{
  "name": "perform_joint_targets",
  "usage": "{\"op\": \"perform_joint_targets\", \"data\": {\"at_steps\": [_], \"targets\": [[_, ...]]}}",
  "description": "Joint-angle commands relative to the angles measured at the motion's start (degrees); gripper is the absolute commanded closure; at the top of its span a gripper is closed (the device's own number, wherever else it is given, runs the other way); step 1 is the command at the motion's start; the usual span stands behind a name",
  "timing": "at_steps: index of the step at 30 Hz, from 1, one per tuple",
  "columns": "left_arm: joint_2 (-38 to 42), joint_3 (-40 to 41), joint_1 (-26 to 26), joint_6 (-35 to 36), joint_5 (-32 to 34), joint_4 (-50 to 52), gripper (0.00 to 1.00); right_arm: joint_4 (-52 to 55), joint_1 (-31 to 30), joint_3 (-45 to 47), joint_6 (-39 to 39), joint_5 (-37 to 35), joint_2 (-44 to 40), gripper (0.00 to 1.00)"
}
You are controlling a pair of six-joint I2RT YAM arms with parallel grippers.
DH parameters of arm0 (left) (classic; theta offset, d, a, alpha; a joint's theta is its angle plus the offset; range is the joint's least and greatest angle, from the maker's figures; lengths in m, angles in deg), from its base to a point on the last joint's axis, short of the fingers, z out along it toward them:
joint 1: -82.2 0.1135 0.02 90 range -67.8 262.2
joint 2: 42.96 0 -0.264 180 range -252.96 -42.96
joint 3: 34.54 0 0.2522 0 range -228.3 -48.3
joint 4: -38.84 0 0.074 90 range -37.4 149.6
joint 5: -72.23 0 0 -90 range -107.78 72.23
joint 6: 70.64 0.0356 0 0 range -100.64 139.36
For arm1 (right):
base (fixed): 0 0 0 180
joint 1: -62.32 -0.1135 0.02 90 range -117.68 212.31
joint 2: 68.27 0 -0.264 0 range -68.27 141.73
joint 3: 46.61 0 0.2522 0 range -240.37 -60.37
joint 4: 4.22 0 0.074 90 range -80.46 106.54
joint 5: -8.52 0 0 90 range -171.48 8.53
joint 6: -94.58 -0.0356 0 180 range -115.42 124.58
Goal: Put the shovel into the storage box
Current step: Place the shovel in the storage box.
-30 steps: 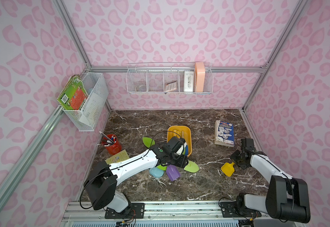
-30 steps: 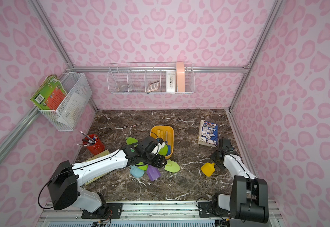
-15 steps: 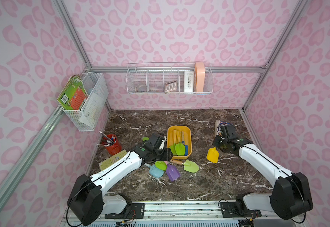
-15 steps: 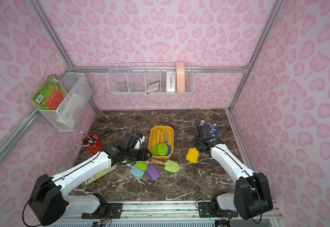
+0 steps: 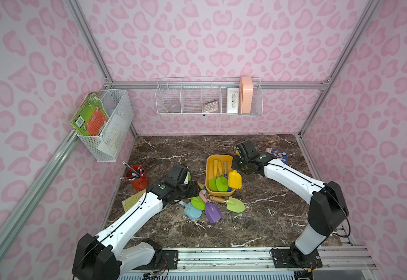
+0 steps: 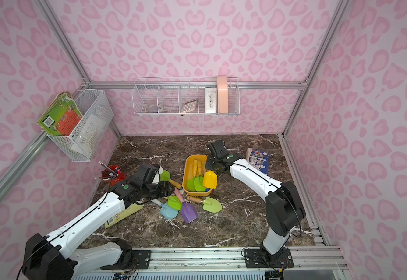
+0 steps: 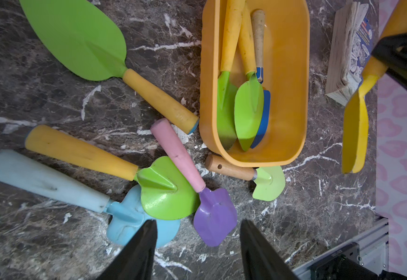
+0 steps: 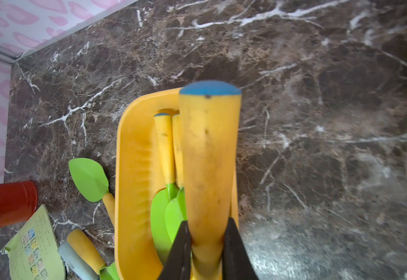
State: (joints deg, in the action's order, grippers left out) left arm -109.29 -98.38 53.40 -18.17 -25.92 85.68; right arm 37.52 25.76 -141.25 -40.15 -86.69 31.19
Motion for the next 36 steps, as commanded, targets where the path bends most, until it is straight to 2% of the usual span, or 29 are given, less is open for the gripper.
{"op": "perform_joint_targets", "data": {"at_steps": [1,10,24,36], "targets": [[0.4,0.4,0.1,-0.7,0.5,1.2,0.4,1.6,-0.5,-4.2,2.2,-0.4,3.9,0.97],[0.1,0.3,0.1,-0.6,0.3,1.3,0.4,3.9,-0.7,-10.7,5.1,0.3,13.4,0.95],[-0.6,0.7,0.1,-0.4,-0.6,0.4,0.4,4.1,-0.4,-12.6,5.6,-1.5,19.6,0.92],[-0.1,1.5,0.2,-0.3,-0.5,0.2,0.4,6.6,-0.5,-12.5,2.2,-3.7,17.6,0.75]]}}
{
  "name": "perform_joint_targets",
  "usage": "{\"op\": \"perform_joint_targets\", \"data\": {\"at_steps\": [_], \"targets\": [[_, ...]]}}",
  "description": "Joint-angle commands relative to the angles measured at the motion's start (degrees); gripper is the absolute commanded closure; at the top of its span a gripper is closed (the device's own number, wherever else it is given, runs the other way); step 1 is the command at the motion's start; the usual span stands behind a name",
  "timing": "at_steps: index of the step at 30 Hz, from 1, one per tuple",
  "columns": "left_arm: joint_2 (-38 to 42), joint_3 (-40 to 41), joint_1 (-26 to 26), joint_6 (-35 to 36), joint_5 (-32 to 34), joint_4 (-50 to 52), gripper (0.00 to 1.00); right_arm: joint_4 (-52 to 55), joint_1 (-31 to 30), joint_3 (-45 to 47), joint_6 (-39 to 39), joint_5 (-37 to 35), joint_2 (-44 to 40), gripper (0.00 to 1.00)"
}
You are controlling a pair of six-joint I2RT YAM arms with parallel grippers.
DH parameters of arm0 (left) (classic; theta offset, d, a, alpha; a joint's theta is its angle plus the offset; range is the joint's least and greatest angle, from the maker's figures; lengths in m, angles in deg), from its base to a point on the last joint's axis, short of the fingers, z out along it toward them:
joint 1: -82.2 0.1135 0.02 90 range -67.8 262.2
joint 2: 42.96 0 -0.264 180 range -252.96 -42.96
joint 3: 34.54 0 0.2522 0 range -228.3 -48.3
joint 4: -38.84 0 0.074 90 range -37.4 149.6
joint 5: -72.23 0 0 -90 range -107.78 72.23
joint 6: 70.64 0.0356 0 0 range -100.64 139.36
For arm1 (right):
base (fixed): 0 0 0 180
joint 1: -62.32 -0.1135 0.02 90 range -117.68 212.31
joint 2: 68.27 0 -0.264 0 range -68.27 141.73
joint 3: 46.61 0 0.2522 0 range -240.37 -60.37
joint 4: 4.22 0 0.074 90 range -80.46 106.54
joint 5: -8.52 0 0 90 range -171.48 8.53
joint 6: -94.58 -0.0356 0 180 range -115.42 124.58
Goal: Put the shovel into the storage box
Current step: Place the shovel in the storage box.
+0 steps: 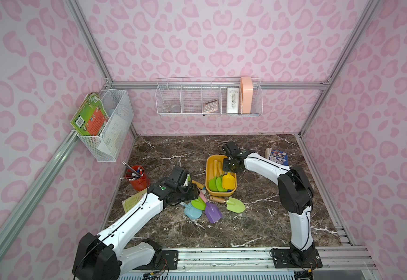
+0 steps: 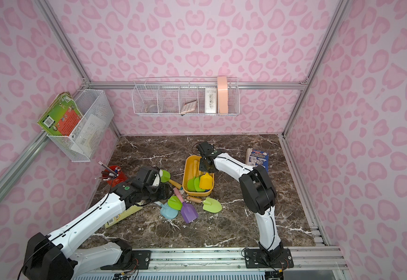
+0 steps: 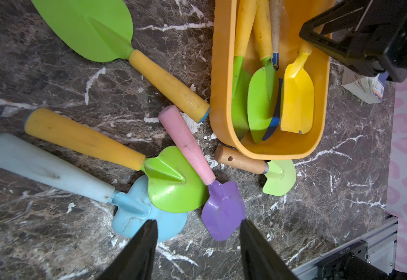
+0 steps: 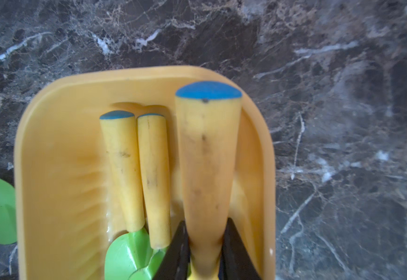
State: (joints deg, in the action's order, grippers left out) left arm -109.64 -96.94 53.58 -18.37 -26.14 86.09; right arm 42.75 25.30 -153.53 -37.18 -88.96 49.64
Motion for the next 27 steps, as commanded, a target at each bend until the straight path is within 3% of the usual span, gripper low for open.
{"op": "perform_joint_targets", "data": {"at_steps": [1,17,27], "targets": [[0.2,0.0,0.0,-0.1,-0.2,-0.3,0.41,1.4,-0.1,-0.2,-0.8,-1.5,-1.2,0.75],[1.1,0.0,0.0,-0.1,0.2,0.4,0.4,-1.3,-0.2,1.7,0.7,-0.6,-4.2,0.72],[0.8,0.7,0.1,-0.9,-0.4,-0.4,0.4,-0.6,1.2,-2.0,0.5,-0.6,0.6,0.8]]}}
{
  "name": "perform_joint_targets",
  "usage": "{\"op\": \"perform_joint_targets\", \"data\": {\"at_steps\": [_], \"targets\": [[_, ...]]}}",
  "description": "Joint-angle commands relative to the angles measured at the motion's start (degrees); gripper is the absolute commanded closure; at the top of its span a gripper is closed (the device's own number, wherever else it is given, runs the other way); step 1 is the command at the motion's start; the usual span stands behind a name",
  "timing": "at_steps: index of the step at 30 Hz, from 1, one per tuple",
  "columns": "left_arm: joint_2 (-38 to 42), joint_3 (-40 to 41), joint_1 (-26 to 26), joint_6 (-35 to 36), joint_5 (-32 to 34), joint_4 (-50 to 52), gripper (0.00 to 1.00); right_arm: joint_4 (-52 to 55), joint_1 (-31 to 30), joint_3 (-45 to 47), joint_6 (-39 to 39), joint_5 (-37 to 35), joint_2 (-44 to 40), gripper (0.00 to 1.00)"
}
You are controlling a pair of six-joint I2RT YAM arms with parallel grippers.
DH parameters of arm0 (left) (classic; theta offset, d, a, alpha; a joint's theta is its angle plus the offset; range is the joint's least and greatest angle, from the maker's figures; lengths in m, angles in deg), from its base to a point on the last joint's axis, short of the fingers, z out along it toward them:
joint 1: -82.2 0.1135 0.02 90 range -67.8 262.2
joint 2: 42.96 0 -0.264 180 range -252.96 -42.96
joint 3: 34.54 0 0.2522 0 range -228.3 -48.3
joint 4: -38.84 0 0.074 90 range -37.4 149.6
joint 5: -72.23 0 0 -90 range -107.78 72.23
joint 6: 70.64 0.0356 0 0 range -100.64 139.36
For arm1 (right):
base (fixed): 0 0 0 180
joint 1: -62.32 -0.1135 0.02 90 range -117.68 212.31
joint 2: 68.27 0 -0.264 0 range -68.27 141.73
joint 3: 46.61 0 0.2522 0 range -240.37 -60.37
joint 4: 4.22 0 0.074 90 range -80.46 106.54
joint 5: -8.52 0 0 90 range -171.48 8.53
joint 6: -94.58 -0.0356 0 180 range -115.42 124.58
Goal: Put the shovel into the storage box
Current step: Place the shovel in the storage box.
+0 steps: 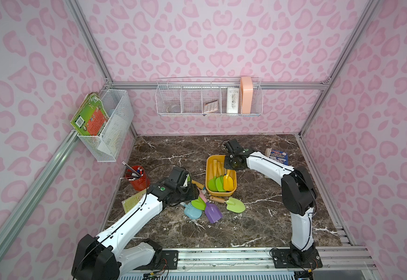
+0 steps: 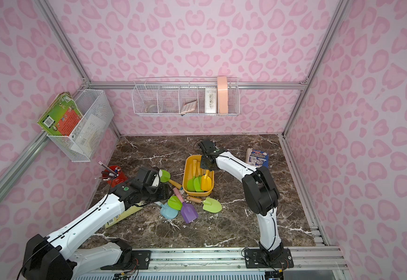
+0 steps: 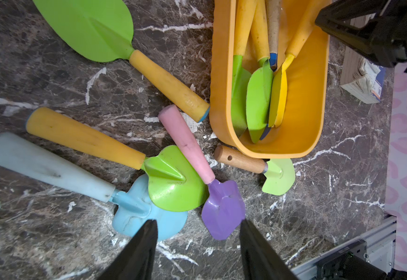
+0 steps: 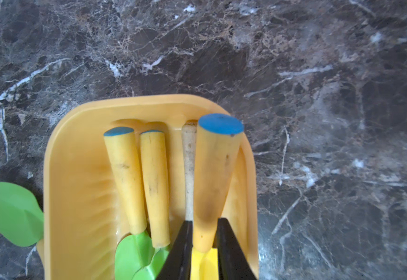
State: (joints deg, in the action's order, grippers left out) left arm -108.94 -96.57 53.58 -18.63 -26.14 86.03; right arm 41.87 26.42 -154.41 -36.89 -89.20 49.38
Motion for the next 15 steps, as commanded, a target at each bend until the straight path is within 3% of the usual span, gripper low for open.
{"op": "perform_joint_targets", "data": {"at_steps": [1,8,15], "targets": [[0.1,0.4,0.1,-0.7,-0.4,-0.3,0.41,0.4,0.2,-1.4,0.1,0.0,1.3,0.81],[0.2,0.4,0.1,-0.5,0.0,0.0,0.41,-0.5,0.1,1.1,-0.5,1.5,1.8,0.81],[-0.7,0.5,0.0,-0.6,-0.7,-0.9,0.41,-1.8,-0.3,3.2,-0.9,2.4,1.2,0.76]]}}
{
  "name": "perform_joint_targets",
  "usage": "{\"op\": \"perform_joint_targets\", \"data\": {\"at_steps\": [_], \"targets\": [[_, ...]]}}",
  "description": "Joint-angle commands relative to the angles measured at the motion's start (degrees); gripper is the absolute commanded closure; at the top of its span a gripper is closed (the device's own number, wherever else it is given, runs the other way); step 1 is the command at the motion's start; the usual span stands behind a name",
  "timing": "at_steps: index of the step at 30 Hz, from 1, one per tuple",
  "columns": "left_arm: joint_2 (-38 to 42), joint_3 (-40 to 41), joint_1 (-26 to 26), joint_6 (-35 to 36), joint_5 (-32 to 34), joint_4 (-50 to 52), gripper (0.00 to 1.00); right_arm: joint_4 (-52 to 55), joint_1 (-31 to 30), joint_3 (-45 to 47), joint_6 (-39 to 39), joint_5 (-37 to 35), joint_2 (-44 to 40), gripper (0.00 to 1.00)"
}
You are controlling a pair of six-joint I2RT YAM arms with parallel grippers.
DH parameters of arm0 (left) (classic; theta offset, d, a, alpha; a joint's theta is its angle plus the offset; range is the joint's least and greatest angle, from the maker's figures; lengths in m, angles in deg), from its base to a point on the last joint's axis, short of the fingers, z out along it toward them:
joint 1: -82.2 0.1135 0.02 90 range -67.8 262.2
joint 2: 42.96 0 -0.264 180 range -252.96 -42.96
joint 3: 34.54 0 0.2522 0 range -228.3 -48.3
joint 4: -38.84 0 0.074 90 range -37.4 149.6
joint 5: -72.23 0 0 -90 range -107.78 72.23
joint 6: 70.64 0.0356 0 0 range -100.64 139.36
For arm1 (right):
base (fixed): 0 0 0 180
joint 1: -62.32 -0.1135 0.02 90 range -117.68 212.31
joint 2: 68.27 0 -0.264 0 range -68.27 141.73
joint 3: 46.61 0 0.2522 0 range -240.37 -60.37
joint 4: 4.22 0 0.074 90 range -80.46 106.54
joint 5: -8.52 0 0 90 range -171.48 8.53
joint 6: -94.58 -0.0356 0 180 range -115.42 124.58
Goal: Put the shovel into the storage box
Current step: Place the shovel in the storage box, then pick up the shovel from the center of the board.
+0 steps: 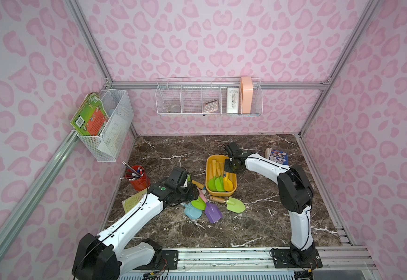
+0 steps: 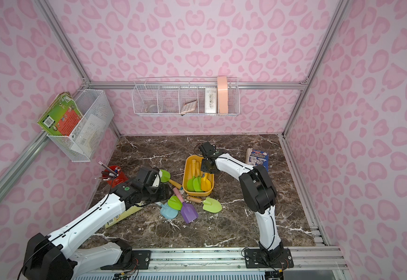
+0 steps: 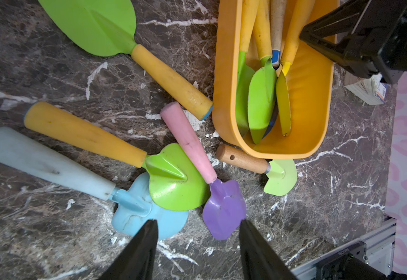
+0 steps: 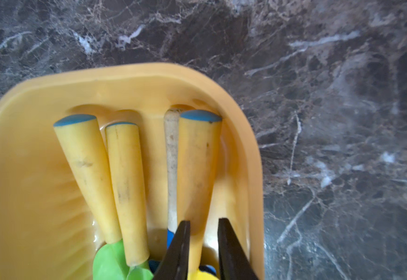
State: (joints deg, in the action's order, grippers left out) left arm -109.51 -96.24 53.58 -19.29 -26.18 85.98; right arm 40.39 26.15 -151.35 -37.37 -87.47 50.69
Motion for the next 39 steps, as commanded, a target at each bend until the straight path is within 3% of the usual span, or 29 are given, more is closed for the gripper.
{"op": "perform_joint_targets", "data": {"at_steps": [1,12,19,30,39], "targets": [[-0.2,0.2,0.1,0.1,-0.6,-1.0,0.41,-0.3,-0.1,0.1,-0.3,0.6,0.1,0.76],[0.3,0.7,0.1,0.1,-0.5,-0.7,0.41,1.1,-0.5,-1.0,0.2,1.4,2.1,0.78],[0.9,-0.3,0.1,0.2,0.9,0.5,0.4,-0.5,-0.7,-0.3,2.8,1.5,-3.8,0.75],[2.0,-2.3,0.1,-1.2,6.3,6.9,0.39,-14.6,-1.5,16.9,7.5,8.0,-19.1,0.68],[4.2,0.7,0.4,-9.1,13.9,10.8,0.37,-25.7,-4.0,28.4,12.2,17.2,-29.4,0.66]]}}
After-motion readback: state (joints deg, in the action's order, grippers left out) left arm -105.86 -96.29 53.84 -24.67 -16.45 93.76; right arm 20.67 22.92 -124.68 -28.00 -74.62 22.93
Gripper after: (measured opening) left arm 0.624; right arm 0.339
